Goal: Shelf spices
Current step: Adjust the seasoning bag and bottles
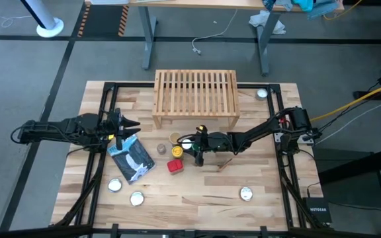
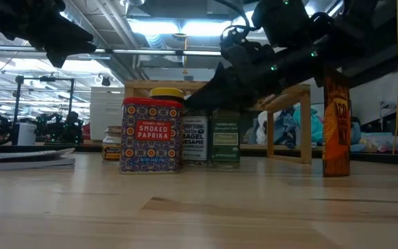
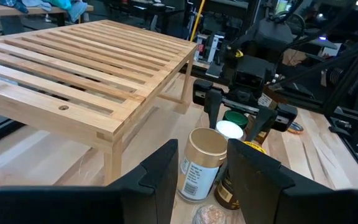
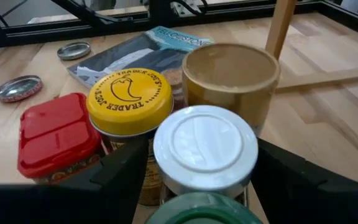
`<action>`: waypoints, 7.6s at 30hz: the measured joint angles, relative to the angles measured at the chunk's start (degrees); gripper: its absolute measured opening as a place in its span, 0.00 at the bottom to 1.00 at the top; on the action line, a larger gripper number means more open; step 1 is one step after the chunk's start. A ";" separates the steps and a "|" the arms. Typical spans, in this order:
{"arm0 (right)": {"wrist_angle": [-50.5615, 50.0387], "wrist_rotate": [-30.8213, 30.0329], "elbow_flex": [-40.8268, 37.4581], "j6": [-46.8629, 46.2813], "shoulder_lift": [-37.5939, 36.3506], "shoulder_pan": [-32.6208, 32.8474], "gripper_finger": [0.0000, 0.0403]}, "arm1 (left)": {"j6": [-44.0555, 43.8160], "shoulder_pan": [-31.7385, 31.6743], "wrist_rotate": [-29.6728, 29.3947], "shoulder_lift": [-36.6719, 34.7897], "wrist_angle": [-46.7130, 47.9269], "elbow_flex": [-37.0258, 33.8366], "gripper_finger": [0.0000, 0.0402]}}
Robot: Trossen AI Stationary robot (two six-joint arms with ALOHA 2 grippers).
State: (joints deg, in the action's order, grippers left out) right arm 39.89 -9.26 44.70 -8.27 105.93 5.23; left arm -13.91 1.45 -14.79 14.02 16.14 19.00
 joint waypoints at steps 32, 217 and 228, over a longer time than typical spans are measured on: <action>-9.81 -0.29 0.54 4.50 -10.10 0.00 0.67 | 1.07 0.00 0.00 -0.02 -0.18 0.00 0.33; 9.19 -4.96 -14.28 -8.90 -4.44 13.09 0.16 | -7.14 0.02 0.24 0.00 0.06 0.02 0.33; 9.16 1.40 -6.01 -6.16 1.93 7.16 0.16 | -7.15 0.00 0.22 0.00 0.08 0.02 0.33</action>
State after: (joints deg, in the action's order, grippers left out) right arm 49.06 -7.86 38.69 -14.43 107.86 12.40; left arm -21.06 1.45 -14.57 14.02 16.23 19.03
